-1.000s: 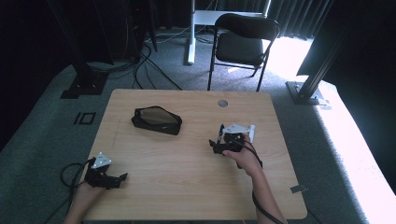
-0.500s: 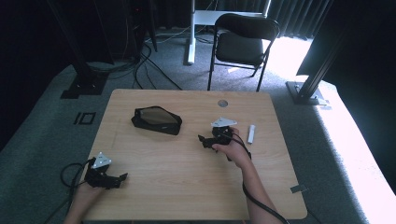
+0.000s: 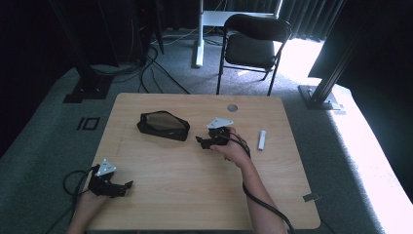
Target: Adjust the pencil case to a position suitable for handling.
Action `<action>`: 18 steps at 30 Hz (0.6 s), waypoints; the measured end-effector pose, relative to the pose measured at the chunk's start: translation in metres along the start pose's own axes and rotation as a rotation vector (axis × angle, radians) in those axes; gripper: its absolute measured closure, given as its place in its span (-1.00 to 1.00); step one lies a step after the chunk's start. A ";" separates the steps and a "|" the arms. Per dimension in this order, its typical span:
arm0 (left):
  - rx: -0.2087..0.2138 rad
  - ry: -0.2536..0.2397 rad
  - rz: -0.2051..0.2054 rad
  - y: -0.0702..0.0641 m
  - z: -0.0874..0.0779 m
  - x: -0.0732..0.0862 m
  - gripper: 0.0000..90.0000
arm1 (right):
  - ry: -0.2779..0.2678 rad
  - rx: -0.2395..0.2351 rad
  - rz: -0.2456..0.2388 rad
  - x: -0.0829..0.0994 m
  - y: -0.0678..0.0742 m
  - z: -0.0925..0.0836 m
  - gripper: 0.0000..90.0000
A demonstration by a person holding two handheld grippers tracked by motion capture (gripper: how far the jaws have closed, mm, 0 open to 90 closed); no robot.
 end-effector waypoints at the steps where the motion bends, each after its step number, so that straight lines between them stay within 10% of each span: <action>1: 0.000 0.000 0.000 0.000 0.000 0.000 -0.99 | -0.002 -0.008 0.001 -0.001 0.000 0.002 -0.28; 18: 0.000 0.000 0.000 0.000 0.000 0.000 -0.99 | -0.002 -0.060 0.049 -0.017 0.003 0.030 -0.10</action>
Point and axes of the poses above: each handheld gripper's, and its own axes: z roughly forward along the jaws, x roughly out of its underside, y roughly to its left, the point moved 2 cm from there along z, roughly forward along the jaws, and after that the axes turned 11 degrees about z, right-handed, at the moved point
